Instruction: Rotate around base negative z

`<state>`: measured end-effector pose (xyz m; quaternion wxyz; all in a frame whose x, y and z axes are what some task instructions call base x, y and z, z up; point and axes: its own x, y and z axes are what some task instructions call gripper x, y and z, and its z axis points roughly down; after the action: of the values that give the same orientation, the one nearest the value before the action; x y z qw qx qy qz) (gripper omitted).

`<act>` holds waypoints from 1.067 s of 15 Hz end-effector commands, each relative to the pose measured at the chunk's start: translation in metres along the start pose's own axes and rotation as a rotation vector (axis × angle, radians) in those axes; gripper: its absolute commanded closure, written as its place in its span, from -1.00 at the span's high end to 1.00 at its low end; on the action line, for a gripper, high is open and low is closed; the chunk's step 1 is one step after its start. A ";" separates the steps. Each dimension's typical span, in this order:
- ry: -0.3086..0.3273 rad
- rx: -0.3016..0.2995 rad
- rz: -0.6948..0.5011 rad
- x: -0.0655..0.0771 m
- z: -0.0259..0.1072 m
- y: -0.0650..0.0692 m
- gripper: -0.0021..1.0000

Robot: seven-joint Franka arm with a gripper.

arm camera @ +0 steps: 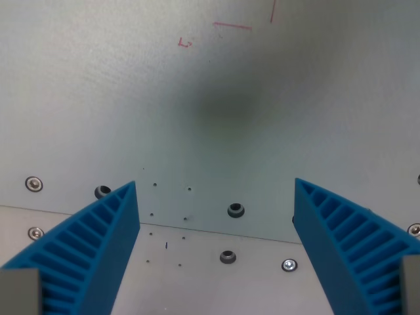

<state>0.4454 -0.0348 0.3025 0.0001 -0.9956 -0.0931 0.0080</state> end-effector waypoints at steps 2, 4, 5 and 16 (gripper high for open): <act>0.005 -0.001 0.027 0.000 -0.002 0.000 1.00; 0.005 0.000 0.053 0.000 -0.002 0.000 1.00; 0.005 0.000 0.067 0.000 -0.002 0.000 1.00; 0.006 0.003 0.213 0.000 -0.002 0.000 1.00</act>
<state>0.4454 -0.0346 0.3025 0.0003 -0.9990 -0.0441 0.0079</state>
